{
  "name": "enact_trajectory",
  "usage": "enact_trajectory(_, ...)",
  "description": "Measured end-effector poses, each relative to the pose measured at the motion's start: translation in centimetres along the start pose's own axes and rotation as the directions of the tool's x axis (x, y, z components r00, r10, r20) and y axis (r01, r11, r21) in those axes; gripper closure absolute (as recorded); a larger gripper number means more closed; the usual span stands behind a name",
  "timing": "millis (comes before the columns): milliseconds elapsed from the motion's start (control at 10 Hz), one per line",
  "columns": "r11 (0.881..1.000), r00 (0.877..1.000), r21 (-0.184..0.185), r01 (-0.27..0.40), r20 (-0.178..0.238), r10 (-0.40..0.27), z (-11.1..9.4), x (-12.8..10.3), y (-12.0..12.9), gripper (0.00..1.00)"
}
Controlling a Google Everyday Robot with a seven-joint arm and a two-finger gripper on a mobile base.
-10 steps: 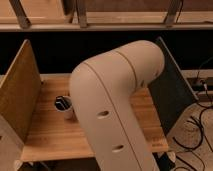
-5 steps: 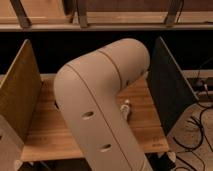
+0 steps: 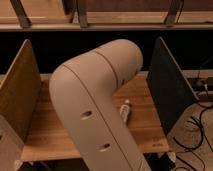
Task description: Wipe the white sponge on the table
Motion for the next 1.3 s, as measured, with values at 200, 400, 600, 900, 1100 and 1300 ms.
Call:
enact_trajectory(200, 0.999, 0.998, -0.038, -0.003, -0.060, 0.001, 0.0, 3.7, 2.6, 1.00)
enact_trajectory(400, 0.998, 0.994, -0.052, -0.045, -0.098, 0.039, 0.1, 6.1, 3.0, 1.00)
enact_trajectory(600, 0.993, 0.986, -0.046, -0.110, -0.132, 0.103, 0.5, 8.6, 1.7, 1.00)
enact_trajectory(900, 0.988, 0.974, 0.035, -0.147, -0.166, 0.151, -0.5, 10.5, -3.2, 1.00)
enact_trajectory(1100, 0.987, 0.973, 0.078, -0.140, -0.176, 0.152, -1.3, 9.8, -5.5, 1.00)
enact_trajectory(1300, 0.988, 0.975, 0.095, -0.125, -0.170, 0.140, -1.1, 8.6, -7.3, 1.00)
